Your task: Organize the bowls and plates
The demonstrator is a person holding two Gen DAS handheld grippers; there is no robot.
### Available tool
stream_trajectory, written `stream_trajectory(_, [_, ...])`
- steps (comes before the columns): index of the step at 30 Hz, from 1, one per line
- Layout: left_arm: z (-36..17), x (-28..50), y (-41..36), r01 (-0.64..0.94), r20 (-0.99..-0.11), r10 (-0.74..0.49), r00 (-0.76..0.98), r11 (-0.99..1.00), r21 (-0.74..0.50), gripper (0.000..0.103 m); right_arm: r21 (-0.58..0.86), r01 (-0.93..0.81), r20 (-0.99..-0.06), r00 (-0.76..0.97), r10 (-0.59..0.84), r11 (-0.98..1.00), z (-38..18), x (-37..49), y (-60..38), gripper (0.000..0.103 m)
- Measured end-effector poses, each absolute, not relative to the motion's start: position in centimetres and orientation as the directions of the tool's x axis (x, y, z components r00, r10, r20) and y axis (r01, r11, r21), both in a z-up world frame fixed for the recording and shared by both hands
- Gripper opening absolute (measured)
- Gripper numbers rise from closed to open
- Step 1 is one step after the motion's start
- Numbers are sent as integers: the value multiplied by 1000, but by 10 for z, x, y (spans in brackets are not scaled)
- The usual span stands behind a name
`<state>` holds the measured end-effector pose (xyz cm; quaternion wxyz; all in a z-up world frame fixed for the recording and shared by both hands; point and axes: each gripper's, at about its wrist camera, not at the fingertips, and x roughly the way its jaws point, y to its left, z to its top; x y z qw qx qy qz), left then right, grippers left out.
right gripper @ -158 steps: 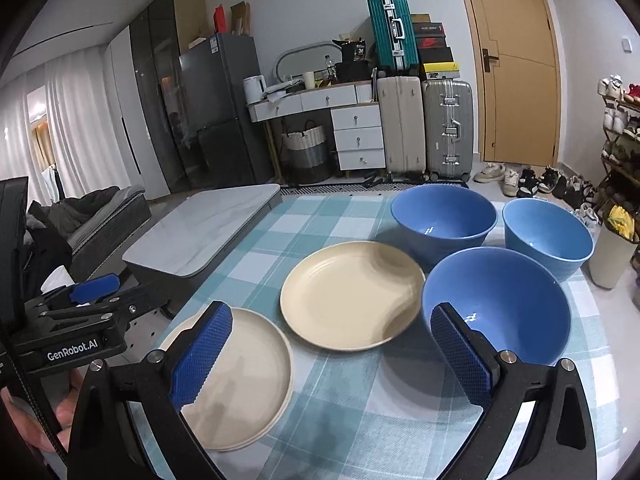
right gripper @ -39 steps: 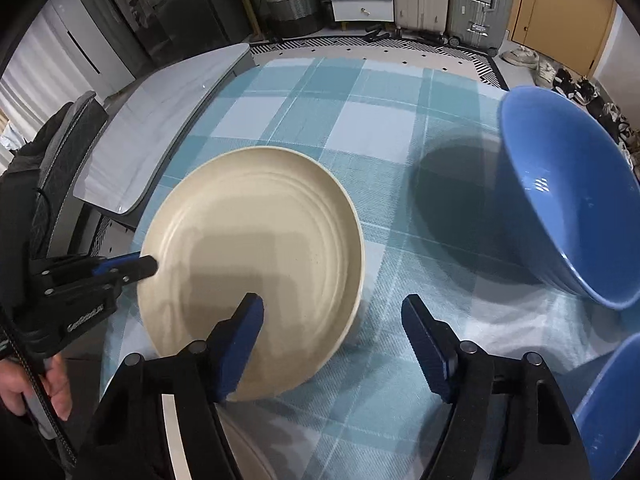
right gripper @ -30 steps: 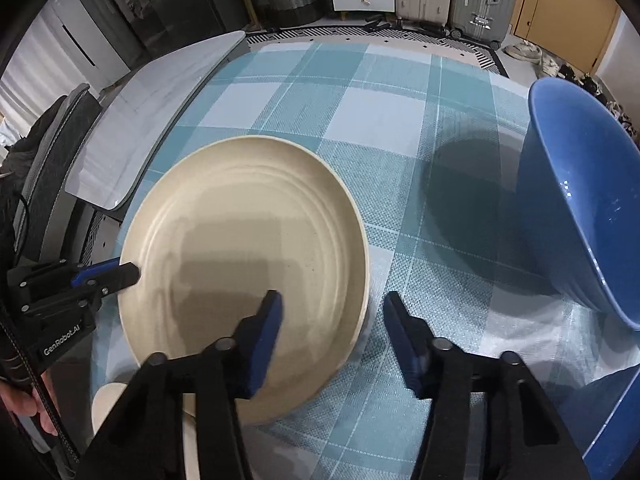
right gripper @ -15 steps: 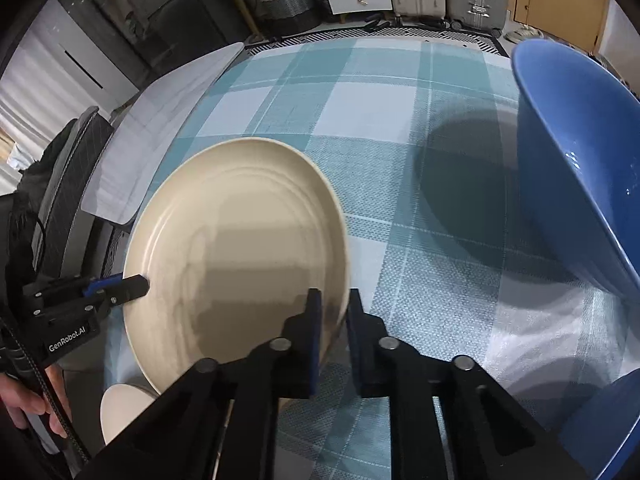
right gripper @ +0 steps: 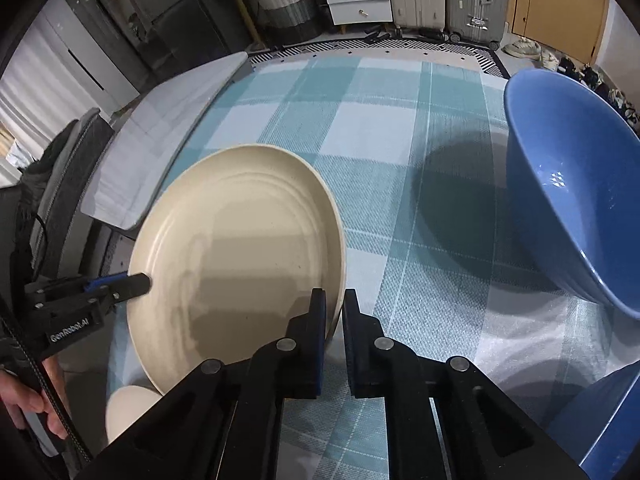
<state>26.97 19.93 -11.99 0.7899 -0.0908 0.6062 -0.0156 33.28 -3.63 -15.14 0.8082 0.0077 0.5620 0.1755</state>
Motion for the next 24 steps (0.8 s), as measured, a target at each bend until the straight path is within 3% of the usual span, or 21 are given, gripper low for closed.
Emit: stream_trajectory(24, [-77,231,191,-53,-942,-75,328,994,-97,10,230,-300,-894,312,323,926,-111,307,-39,8])
